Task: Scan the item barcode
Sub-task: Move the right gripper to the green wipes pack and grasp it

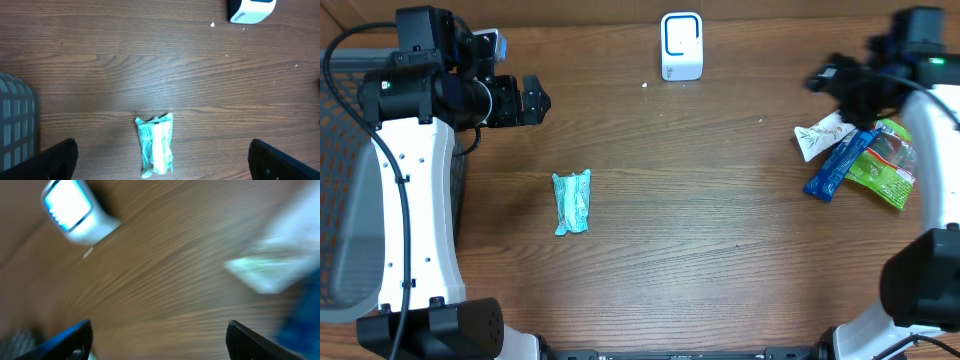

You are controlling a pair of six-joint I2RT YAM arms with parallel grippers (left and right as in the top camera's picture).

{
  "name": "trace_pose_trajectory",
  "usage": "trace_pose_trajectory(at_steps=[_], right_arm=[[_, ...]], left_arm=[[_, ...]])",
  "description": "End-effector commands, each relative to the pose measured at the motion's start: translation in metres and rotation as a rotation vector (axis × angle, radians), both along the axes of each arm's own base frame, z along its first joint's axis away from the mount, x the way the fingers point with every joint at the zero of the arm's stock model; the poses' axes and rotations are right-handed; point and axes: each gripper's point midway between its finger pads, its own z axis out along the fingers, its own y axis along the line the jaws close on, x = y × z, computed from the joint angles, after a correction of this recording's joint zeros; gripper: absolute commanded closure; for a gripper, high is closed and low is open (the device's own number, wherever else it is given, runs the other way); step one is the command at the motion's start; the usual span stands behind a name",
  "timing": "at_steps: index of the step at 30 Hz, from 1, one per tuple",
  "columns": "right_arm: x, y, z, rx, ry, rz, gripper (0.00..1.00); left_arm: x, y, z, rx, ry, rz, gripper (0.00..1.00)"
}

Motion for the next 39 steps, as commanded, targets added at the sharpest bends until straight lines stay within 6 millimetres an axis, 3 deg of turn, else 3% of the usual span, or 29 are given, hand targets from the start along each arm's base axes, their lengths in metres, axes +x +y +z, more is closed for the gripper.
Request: trace_pose_trajectory(at_steps=[1, 5, 7, 11, 20, 23, 27, 32, 35, 39], right_arm=[[-0.013, 0.087, 0.016, 0.111, -0.057, 0.24, 0.13], [-0.032, 0.156, -0.001, 0.116, -0.054, 0.401, 0.13], [-0.05, 0.199, -0.023, 0.102, -0.026, 0.493, 0.16], [-0.072, 0.258, -0.05, 0.105, -0.027, 0.62, 0.18], [-0.104, 0.354, -0.107, 0.082, -0.073, 0.786, 0.18], [-0.111, 0.37, -0.127, 0.019, -0.094, 0.803, 0.18], [-0.12, 0.383, -0.139, -0.017, -0.113, 0.823, 0.18], [-0.115, 0.378, -0.172, -0.168, -0.116, 0.751, 0.22], [-0.119, 0.385, -0.186, -0.171, -0.116, 0.765, 0.23], [-0.117, 0.386, -0.195, -0.185, -0.12, 0.755, 0.35]], left_arm=[[0.002, -0.001, 0.0, 0.002, -0.006, -0.021, 0.0], [0.002, -0.001, 0.0, 0.002, -0.006, -0.021, 0.0], [0.002, -0.001, 0.0, 0.002, -0.006, -0.021, 0.0], [0.002, -0.001, 0.0, 0.002, -0.006, -0.021, 0.0], [0.002, -0.001, 0.0, 0.002, -0.006, -0.021, 0.0], [0.002, -0.001, 0.0, 0.002, -0.006, -0.02, 0.0], [0.002, -0.001, 0.0, 0.002, -0.006, -0.021, 0.0], [0.002, -0.001, 0.0, 0.002, -0.006, -0.021, 0.0], [0.002, -0.001, 0.0, 0.002, -0.006, -0.021, 0.0], [0.002, -0.001, 0.0, 0.002, -0.006, -0.021, 0.0]])
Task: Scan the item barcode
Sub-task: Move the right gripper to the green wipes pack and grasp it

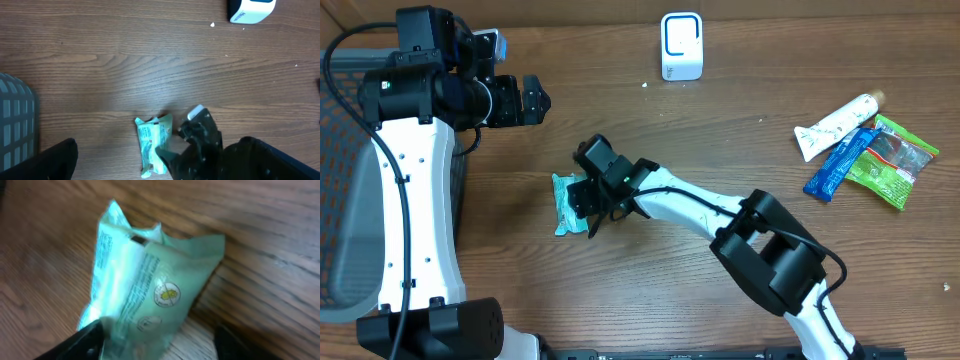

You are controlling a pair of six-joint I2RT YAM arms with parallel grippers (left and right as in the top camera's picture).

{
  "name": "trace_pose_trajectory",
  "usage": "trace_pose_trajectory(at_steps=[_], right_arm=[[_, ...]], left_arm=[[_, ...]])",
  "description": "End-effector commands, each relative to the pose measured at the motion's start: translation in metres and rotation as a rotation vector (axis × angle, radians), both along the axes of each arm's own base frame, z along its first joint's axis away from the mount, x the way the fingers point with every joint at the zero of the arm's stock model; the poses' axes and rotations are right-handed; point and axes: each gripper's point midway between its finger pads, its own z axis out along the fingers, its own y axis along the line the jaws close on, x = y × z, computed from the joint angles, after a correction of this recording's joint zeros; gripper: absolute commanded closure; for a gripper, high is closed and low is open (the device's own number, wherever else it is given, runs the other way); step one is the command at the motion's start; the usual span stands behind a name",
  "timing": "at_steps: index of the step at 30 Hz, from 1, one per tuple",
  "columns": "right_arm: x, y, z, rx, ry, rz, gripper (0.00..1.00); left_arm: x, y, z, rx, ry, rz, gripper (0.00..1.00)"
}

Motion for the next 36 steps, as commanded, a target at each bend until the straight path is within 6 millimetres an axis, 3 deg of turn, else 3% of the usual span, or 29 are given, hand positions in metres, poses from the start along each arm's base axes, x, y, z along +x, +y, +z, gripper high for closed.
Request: trace_pose_trajectory(at_steps=[1, 8, 15, 25, 36], right_arm=[[0.006, -0.013, -0.022, -0.082, -0.016, -0.079, 0.37], [0.02, -0.067, -0.033, -0.207, 0.087, -0.351, 0.41], [0.035, -0.131, -0.024, -0.289, 0.233, -0.506, 0.41], [0.051, -0.172, -0.018, -0.279, 0.317, -0.594, 0.33], [0.066, -0.2, -0.016, -0.219, 0.394, -0.635, 0.37]], left_arm=[[0.002, -0.001, 0.0, 0.002, -0.007, -0.02, 0.0], [0.002, -0.001, 0.0, 0.002, -0.007, -0.02, 0.0], [0.002, -0.001, 0.0, 0.002, -0.007, -0.02, 0.0], [0.002, -0.001, 0.0, 0.002, -0.007, -0.02, 0.0], [0.002, -0.001, 0.0, 0.002, -0.007, -0.02, 0.0]])
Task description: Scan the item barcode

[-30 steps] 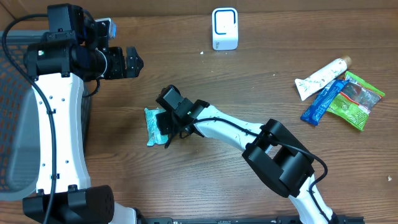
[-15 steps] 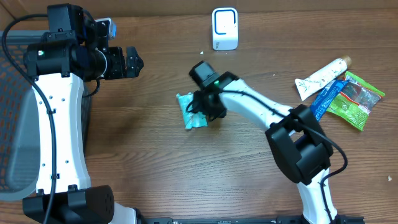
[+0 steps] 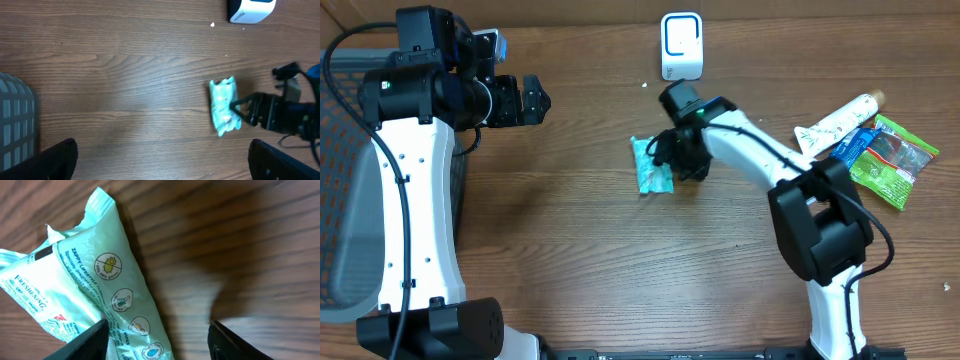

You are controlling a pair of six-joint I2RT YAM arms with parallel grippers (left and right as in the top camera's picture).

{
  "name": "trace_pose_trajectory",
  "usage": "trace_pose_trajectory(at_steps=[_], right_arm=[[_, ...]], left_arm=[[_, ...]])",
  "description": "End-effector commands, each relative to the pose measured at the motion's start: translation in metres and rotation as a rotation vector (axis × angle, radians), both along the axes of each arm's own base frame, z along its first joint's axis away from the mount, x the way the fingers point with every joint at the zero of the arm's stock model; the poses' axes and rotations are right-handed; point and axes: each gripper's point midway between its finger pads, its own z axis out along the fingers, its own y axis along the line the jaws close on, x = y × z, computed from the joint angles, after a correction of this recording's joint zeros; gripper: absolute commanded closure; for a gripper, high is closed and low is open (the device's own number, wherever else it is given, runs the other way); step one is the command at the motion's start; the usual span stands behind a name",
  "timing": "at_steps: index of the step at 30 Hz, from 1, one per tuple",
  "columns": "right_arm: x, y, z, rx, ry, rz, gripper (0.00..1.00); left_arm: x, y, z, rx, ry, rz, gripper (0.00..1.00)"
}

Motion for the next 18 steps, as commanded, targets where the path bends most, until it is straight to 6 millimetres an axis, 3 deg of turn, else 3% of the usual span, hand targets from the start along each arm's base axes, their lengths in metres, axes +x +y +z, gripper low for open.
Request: trace_pose_trajectory(at_steps=[1, 6, 12, 18], right_arm=[[-0.001, -0.017, -0.013, -0.035, 0.026, -0.006, 0.37], [0.003, -0.018, -0.005, -0.029, -0.004, 0.022, 0.38], [0.011, -0.022, 0.02, -0.045, -0.089, 0.062, 0.38], [0.012, -0.016, 0.043, -0.045, -0.177, 0.211, 0.38]], left_arm=[[0.002, -0.001, 0.0, 0.002, -0.006, -0.02, 0.0], [0.002, -0.001, 0.0, 0.002, -0.006, -0.02, 0.0], [0.002, -0.001, 0.0, 0.002, -0.006, -0.02, 0.0], [0.002, -0.001, 0.0, 0.002, -0.006, -0.02, 0.0]])
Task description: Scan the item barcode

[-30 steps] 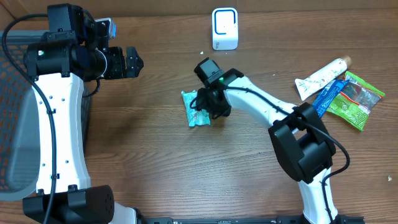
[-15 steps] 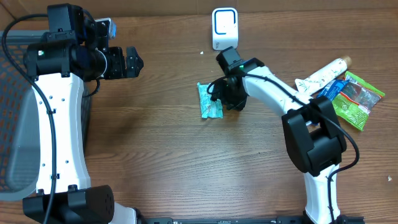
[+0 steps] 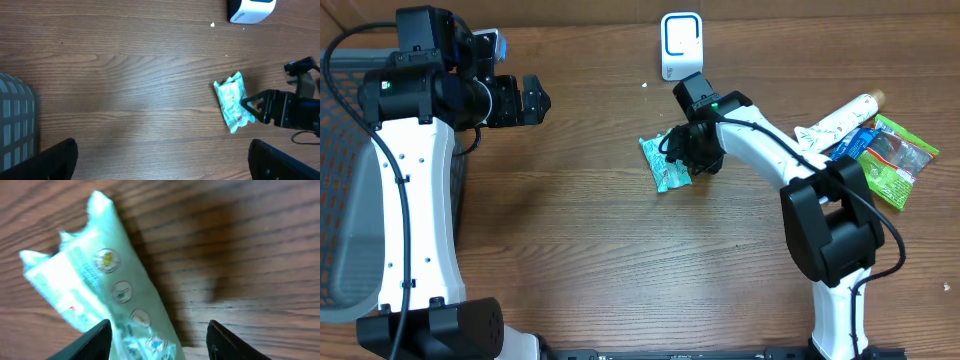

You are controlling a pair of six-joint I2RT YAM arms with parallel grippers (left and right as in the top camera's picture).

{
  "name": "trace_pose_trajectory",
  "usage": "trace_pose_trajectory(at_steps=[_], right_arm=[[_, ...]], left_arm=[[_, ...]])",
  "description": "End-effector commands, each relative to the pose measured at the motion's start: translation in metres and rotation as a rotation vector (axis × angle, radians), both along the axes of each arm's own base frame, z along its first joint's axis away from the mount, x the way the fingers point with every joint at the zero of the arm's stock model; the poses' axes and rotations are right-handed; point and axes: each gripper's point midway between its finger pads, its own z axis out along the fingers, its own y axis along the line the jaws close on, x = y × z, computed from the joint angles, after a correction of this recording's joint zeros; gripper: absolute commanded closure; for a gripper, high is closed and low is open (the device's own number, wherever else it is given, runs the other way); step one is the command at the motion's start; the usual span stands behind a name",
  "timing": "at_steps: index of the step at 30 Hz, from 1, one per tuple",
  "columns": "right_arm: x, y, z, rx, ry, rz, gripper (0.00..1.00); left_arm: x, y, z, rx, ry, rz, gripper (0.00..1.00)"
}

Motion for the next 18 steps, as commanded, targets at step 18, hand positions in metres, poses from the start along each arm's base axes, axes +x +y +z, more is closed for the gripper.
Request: trace_pose_trajectory(at_steps=[18], right_arm=[[-0.016, 0.062, 0.04, -0.119, -0.29, 0.493, 0.42]], left_arm=[[0.002, -0.001, 0.0, 0.002, -0.007, -0.021, 0.0]])
